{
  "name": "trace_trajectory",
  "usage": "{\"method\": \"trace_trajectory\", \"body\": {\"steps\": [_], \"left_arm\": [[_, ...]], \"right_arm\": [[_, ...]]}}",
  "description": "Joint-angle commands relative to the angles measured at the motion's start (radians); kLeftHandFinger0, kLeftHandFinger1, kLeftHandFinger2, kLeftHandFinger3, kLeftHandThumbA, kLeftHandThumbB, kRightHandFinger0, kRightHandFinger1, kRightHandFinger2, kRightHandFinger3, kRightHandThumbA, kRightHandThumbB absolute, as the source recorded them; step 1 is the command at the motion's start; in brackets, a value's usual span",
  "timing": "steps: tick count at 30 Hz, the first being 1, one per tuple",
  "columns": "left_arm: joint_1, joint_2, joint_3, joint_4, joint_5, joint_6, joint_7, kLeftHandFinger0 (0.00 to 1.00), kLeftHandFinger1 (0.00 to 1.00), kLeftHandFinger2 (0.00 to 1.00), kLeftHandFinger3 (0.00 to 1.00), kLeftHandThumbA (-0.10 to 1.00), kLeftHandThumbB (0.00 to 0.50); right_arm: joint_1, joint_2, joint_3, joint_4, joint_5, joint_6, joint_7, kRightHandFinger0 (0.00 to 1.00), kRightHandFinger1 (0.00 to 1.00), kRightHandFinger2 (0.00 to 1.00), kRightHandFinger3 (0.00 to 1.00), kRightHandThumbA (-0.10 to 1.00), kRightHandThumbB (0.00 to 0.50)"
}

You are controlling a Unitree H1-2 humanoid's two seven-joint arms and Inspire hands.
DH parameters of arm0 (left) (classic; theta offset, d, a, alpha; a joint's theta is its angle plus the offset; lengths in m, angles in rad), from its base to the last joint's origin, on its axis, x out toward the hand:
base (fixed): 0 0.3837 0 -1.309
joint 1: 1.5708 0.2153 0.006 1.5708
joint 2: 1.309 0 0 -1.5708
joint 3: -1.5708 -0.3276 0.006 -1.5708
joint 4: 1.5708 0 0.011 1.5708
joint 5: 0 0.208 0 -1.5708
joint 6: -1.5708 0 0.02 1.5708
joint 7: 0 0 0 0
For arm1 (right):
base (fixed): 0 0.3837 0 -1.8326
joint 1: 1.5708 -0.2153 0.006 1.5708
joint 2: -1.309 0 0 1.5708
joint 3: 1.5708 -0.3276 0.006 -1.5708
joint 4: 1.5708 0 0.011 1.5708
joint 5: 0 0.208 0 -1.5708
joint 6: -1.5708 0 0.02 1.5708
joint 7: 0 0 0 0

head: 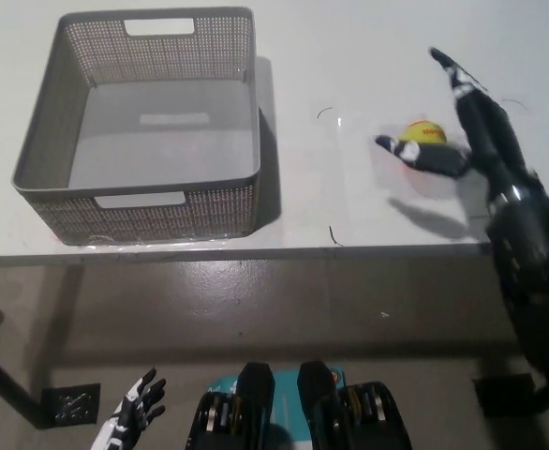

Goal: Use the right hand to pick up a tennis ball and put it into a container on the left side

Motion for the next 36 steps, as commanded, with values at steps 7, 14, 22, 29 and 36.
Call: {"method": "trace_trajectory", "body": {"steps": [7, 14, 22, 29, 36], "left_arm": [[0.038, -0.001, 0.012, 0.007, -0.031, -0.060, -0.012, 1.00, 1.00, 1.00, 1.00, 1.00, 0.280], [0.045, -0.007, 0.016, 0.001, -0.046, -0.048, -0.013, 1.00, 1.00, 1.00, 1.00, 1.00, 0.250], [0.078, -0.011, 0.021, -0.007, -0.044, -0.050, -0.009, 1.00, 1.00, 1.00, 1.00, 1.00, 0.264], [0.064, -0.011, 0.021, 0.000, -0.040, -0.055, -0.006, 1.00, 1.00, 1.00, 1.00, 1.00, 0.269], [0.079, -0.009, 0.020, -0.003, -0.047, -0.049, -0.011, 1.00, 1.00, 1.00, 1.00, 1.00, 0.253]], "right_arm": [[-0.353, -0.011, 0.096, 0.495, -0.030, -0.004, -0.017, 1.00, 1.00, 1.00, 1.00, 0.90, 0.500], [-0.470, -0.013, 0.148, 0.714, -0.024, -0.032, -0.023, 1.00, 1.00, 1.00, 1.00, 0.92, 0.500], [-0.513, -0.014, 0.174, 0.825, -0.007, -0.029, -0.005, 1.00, 1.00, 1.00, 1.00, 0.90, 0.499], [-0.515, -0.030, 0.169, 0.827, 0.012, -0.017, 0.034, 1.00, 1.00, 1.00, 1.00, 0.88, 0.477], [-0.497, -0.021, 0.161, 0.859, 0.032, -0.024, 0.044, 1.00, 1.00, 1.00, 1.00, 0.89, 0.500]]}}
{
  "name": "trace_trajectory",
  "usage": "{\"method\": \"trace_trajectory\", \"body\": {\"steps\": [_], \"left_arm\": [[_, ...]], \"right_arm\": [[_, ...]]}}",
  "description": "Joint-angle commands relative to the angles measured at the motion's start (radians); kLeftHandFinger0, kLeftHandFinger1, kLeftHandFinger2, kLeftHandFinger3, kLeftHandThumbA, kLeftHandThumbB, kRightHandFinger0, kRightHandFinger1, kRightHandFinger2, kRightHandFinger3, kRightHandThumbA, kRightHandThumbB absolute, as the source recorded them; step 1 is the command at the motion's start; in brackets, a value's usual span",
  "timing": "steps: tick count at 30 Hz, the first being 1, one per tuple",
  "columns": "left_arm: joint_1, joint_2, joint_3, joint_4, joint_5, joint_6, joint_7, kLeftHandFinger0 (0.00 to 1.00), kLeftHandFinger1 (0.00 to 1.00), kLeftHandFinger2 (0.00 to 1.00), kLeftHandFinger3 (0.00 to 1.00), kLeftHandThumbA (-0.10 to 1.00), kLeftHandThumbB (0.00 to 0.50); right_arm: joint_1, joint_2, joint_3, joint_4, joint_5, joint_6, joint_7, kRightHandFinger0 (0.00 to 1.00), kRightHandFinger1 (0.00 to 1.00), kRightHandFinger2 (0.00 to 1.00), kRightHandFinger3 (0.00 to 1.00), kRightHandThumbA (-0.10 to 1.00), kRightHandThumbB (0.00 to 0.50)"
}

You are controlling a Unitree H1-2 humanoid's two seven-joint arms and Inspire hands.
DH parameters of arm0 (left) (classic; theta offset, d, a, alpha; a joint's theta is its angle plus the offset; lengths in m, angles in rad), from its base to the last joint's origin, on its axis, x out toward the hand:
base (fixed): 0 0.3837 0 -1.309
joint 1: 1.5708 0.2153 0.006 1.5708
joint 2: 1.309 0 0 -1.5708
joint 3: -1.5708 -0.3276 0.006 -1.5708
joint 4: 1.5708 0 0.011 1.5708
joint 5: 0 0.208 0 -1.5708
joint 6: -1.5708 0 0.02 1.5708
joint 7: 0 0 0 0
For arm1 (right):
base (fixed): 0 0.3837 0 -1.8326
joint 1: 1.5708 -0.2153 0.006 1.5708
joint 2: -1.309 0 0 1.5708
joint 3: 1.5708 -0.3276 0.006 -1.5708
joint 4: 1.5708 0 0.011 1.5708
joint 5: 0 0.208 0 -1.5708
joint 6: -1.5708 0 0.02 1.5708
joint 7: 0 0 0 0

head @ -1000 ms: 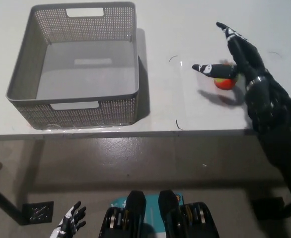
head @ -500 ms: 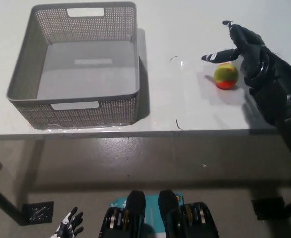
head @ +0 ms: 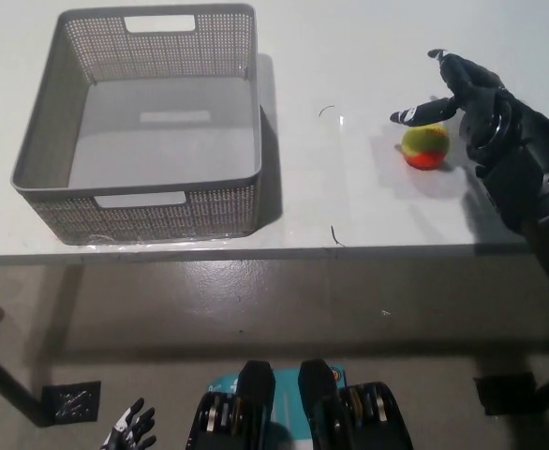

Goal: Use the right hand to pick up a tennis ball and put it into a container on the left side

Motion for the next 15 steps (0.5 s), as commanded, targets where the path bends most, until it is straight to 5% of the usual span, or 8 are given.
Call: {"method": "trace_trajectory", "body": {"steps": [1, 15], "left_arm": [[0.016, 0.003, 0.004, -0.016, -0.007, -0.028, -0.006, 1.00, 1.00, 1.00, 1.00, 1.00, 0.267], [0.021, 0.004, 0.004, -0.015, -0.010, -0.025, -0.009, 1.00, 1.00, 1.00, 1.00, 1.00, 0.294]], "right_arm": [[-0.057, -0.017, 0.001, 0.012, 0.025, -0.016, 0.024, 1.00, 1.00, 1.00, 1.00, 0.89, 0.500], [-0.045, -0.007, 0.011, 0.100, 0.048, -0.016, 0.046, 1.00, 1.00, 1.00, 1.00, 0.88, 0.484]]}}
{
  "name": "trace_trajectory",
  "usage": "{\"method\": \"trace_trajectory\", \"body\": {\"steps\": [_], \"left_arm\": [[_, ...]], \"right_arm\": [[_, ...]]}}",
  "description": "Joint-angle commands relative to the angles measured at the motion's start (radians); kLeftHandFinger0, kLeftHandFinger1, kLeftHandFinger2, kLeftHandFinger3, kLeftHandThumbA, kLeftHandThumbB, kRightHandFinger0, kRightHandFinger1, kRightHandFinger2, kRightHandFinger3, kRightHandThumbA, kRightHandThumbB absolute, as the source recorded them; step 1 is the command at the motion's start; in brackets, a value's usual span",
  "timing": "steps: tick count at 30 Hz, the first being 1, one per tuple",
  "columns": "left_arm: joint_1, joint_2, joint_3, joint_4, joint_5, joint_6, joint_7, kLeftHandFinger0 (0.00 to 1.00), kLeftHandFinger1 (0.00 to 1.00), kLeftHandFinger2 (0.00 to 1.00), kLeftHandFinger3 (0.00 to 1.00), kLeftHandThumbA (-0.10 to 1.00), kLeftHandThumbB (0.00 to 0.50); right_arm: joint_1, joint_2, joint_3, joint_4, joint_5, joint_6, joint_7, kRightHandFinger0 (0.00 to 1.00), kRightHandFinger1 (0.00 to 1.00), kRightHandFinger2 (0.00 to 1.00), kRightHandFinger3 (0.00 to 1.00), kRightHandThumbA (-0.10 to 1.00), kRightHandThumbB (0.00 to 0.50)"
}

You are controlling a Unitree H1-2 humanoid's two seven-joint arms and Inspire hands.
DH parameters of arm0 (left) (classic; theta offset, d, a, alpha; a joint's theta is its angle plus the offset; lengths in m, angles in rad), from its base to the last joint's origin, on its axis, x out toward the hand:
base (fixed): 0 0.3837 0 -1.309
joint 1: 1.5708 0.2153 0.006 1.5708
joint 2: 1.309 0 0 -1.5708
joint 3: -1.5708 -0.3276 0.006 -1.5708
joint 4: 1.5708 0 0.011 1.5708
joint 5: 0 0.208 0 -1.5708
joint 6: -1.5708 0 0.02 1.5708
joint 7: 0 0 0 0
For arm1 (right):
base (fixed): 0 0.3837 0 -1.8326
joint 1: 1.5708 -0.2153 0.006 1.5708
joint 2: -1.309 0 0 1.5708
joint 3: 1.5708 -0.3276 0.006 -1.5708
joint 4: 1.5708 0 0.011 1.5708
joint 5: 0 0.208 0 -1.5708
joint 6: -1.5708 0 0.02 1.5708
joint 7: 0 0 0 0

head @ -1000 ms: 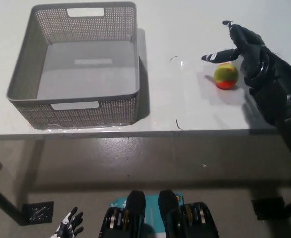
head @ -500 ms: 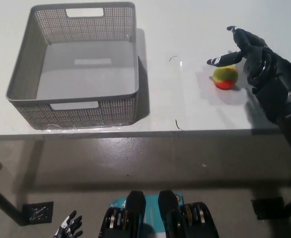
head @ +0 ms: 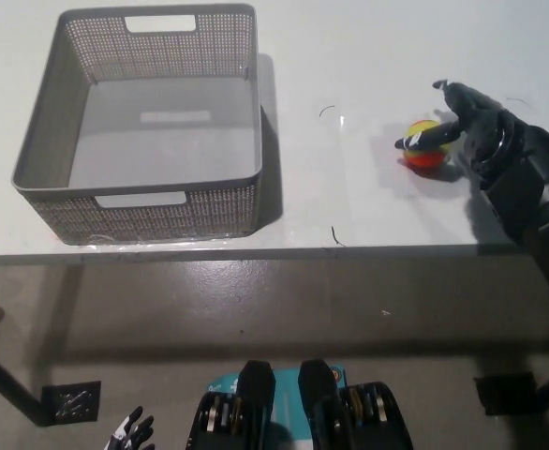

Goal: Use the right hand to pick up a tennis ball and put it into a container on the left side

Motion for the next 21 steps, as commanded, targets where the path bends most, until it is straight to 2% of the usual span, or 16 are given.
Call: {"method": "trace_trajectory", "body": {"steps": [1, 8, 11, 21], "left_arm": [[0.000, 0.005, 0.005, -0.015, -0.017, -0.019, -0.011, 1.00, 1.00, 1.00, 1.00, 1.00, 0.294], [-0.002, 0.008, 0.009, -0.010, -0.007, -0.033, -0.006, 1.00, 1.00, 1.00, 1.00, 1.00, 0.308], [-0.010, 0.009, 0.010, -0.007, -0.004, -0.031, -0.004, 1.00, 1.00, 1.00, 1.00, 1.00, 0.282], [0.002, 0.015, 0.003, -0.021, 0.005, -0.018, -0.008, 1.00, 1.00, 1.00, 1.00, 1.00, 0.304]], "right_arm": [[-0.057, -0.009, 0.002, 0.019, 0.021, -0.018, 0.012, 1.00, 1.00, 1.00, 1.00, 0.89, 0.482], [-0.053, -0.007, 0.005, 0.040, 0.027, -0.029, 0.014, 1.00, 1.00, 1.00, 1.00, 0.90, 0.485], [-0.056, -0.008, 0.009, 0.044, 0.026, -0.030, 0.016, 1.00, 1.00, 1.00, 1.00, 0.91, 0.480], [-0.025, -0.009, 0.006, 0.044, 0.044, -0.036, -0.005, 1.00, 1.00, 1.00, 1.00, 0.87, 0.484]]}}
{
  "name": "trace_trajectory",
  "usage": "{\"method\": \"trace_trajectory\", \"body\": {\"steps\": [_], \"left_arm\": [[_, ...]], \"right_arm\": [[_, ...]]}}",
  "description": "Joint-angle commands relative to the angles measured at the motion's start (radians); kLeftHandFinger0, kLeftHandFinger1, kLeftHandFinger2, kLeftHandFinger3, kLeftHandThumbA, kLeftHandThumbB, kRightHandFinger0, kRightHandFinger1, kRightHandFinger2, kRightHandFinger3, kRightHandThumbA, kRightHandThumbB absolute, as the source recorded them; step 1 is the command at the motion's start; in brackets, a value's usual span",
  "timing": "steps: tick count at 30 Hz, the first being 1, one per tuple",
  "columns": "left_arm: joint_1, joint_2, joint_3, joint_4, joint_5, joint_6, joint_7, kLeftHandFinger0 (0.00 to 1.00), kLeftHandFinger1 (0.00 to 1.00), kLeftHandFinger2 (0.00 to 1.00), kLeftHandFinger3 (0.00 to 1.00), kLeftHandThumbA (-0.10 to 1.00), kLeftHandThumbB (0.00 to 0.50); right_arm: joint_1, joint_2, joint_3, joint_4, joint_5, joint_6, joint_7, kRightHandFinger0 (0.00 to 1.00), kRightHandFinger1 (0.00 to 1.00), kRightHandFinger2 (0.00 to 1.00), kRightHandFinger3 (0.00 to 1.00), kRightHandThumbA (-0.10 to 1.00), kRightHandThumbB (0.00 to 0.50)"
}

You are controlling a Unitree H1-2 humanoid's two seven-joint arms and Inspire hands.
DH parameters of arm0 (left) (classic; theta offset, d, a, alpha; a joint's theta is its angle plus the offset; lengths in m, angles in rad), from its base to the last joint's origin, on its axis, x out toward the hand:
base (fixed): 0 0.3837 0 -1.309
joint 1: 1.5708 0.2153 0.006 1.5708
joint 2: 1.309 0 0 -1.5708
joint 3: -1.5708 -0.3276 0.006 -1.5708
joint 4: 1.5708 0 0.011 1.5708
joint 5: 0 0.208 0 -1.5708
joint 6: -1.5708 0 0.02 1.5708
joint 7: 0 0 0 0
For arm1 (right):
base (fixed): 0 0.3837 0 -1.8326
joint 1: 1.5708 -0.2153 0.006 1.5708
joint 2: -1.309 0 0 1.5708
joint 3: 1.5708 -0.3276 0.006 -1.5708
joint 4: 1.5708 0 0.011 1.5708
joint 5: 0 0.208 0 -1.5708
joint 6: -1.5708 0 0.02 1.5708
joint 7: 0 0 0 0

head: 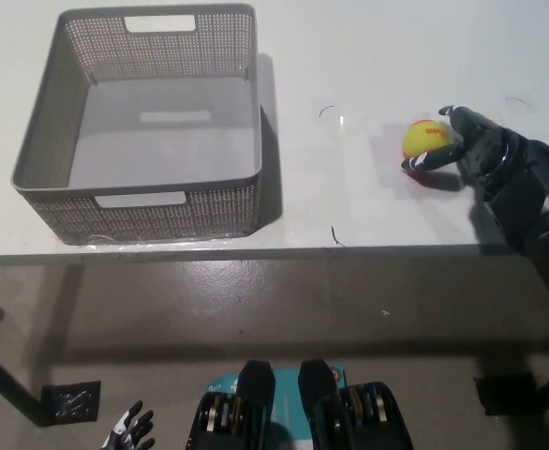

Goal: Use the right hand to pick up a tennis ball and put it into a container on the left side

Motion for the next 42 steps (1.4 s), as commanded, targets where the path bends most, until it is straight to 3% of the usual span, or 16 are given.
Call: {"method": "trace_trajectory", "body": {"steps": [1, 6, 9, 10, 11, 12, 13, 14, 16, 17, 18, 19, 25, 28, 34, 42], "left_arm": [[0.007, 0.014, 0.002, -0.015, 0.000, -0.018, -0.010, 1.00, 1.00, 1.00, 1.00, 1.00, 0.307], [0.007, 0.012, 0.001, -0.021, -0.005, -0.015, -0.012, 1.00, 1.00, 1.00, 1.00, 1.00, 0.316], [-0.006, 0.011, 0.004, -0.013, -0.011, -0.012, -0.011, 1.00, 1.00, 1.00, 1.00, 1.00, 0.305], [-0.007, 0.010, 0.005, -0.011, -0.009, -0.016, -0.010, 1.00, 1.00, 1.00, 1.00, 1.00, 0.300], [-0.009, 0.011, 0.005, -0.006, -0.008, -0.023, -0.009, 1.00, 1.00, 1.00, 1.00, 1.00, 0.301], [-0.011, 0.010, 0.006, 0.000, -0.006, -0.032, -0.009, 1.00, 1.00, 1.00, 1.00, 1.00, 0.309], [-0.014, 0.010, 0.006, 0.003, -0.006, -0.035, -0.009, 1.00, 1.00, 1.00, 1.00, 1.00, 0.313], [-0.018, 0.009, 0.006, 0.003, -0.007, -0.037, -0.009, 1.00, 1.00, 1.00, 1.00, 1.00, 0.321], [-0.017, 0.008, 0.007, 0.002, -0.006, -0.036, -0.006, 1.00, 1.00, 1.00, 1.00, 1.00, 0.322], [-0.015, 0.010, 0.006, -0.001, -0.002, -0.033, -0.006, 1.00, 1.00, 1.00, 1.00, 1.00, 0.320], [-0.014, 0.011, 0.005, 0.001, -0.004, -0.037, -0.009, 1.00, 1.00, 1.00, 1.00, 1.00, 0.306], [-0.015, 0.013, 0.005, 0.004, -0.003, -0.039, -0.009, 1.00, 1.00, 1.00, 1.00, 1.00, 0.311], [-0.012, 0.012, 0.005, -0.001, -0.002, -0.029, -0.008, 1.00, 1.00, 1.00, 1.00, 1.00, 0.347], [-0.007, 0.014, 0.004, 0.001, 0.001, -0.030, -0.008, 1.00, 1.00, 1.00, 1.00, 1.00, 0.326], [-0.006, 0.016, 0.007, 0.012, 0.007, -0.040, -0.004, 1.00, 1.00, 1.00, 1.00, 1.00, 0.365], [-0.011, 0.016, 0.007, 0.018, -0.001, -0.039, -0.009, 1.00, 1.00, 1.00, 1.00, 1.00, 0.363]], "right_arm": [[-0.041, -0.010, 0.001, -0.004, 0.016, -0.034, -0.017, 1.00, 1.00, 1.00, 1.00, 0.87, 0.484], [-0.040, -0.005, 0.006, 0.001, 0.013, -0.051, -0.037, 1.00, 1.00, 1.00, 1.00, 0.87, 0.488], [-0.040, -0.006, -0.005, 0.007, 0.025, -0.100, -0.071, 1.00, 1.00, 1.00, 1.00, 0.80, 0.450], [-0.030, -0.004, -0.022, 0.006, 0.038, -0.134, -0.124, 1.00, 1.00, 1.00, 1.00, 0.65, 0.414], [-0.023, 0.000, -0.034, 0.005, 0.047, -0.147, -0.160, 0.90, 0.97, 0.99, 1.00, 0.48, 0.344], [-0.012, 0.006, -0.051, 0.004, 0.059, -0.170, -0.215, 0.67, 0.68, 0.64, 0.66, 0.26, 0.260], [-0.005, 0.010, -0.068, 0.003, 0.071, -0.192, -0.254, 0.18, 0.27, 0.36, 0.36, -0.05, 0.269], [0.004, 0.014, -0.088, 0.002, 0.086, -0.226, -0.294, 0.01, 0.06, 0.17, 0.19, -0.10, 0.219], [0.015, 0.019, -0.107, 0.001, 0.099, -0.261, -0.328, 0.00, 0.07, 0.34, 0.31, -0.10, 0.174], [0.023, 0.021, -0.121, 0.002, 0.111, -0.293, -0.335, 0.00, 0.19, 0.56, 0.53, -0.10, 0.135], [0.023, 0.024, -0.124, 0.003, 0.110, -0.295, -0.347, 0.00, 0.30, 0.70, 0.69, -0.10, 0.112], [0.027, 0.023, -0.131, 0.002, 0.113, -0.325, -0.362, 0.00, 0.32, 0.72, 0.76, -0.10, 0.121], [0.032, 0.029, -0.180, 0.005, 0.145, -0.389, -0.379, 0.00, 0.37, 0.71, 0.78, -0.10, 0.111], [0.037, 0.031, -0.198, 0.010, 0.153, -0.408, -0.392, 0.02, 0.40, 0.74, 0.78, -0.10, 0.115], [0.028, 0.044, -0.234, 0.004, 0.194, -0.439, -0.392, 0.00, 0.36, 0.72, 0.79, -0.10, 0.113], [-0.044, 0.091, -0.256, -0.068, 0.219, -0.483, -0.365, 0.00, 0.38, 0.73, 0.72, -0.10, 0.136]]}}
